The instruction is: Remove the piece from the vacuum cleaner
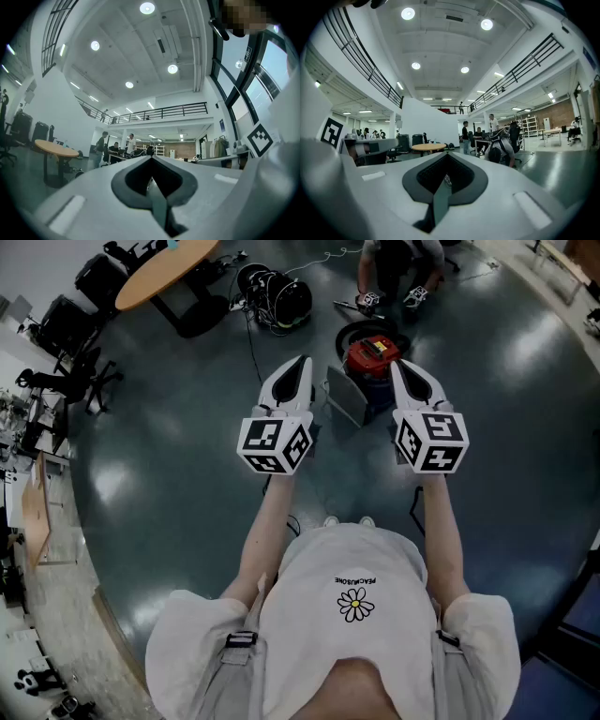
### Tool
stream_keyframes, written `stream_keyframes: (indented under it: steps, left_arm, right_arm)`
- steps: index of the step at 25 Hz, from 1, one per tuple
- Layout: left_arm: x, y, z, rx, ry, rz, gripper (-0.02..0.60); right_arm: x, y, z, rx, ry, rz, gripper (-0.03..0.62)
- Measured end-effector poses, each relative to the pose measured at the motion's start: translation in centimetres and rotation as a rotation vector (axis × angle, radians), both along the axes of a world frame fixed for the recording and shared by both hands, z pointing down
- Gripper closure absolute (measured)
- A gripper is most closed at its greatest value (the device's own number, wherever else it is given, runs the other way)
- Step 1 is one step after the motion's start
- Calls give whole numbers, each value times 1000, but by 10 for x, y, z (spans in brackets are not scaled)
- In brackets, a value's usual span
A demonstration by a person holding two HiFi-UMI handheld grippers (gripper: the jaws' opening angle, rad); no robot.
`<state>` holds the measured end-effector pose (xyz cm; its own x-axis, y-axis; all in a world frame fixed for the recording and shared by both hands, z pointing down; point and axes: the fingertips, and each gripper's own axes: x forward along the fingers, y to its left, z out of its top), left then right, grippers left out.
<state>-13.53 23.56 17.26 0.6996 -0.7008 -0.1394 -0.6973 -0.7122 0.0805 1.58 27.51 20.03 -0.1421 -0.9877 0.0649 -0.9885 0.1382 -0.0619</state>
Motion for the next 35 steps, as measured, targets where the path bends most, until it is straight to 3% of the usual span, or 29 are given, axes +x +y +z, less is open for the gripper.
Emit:
stream_keyframes:
  steps: [12,17,26,35]
  left_arm:
    - [2,-5,10,-30,-6,8,580]
    - [5,-3,9,-36,-11,12,580]
    - [28,3,20,-43,-34,8,580]
    - [38,6,39,-54,-55,-51,581]
  right_arm:
    - [-1,-3,6,-9,-5,-17,571]
    - [3,0,1,4,-54,-13,571]
    - [32,7,16,-13,-13,14,569]
    - [66,8,44,-36,-71,-7,569]
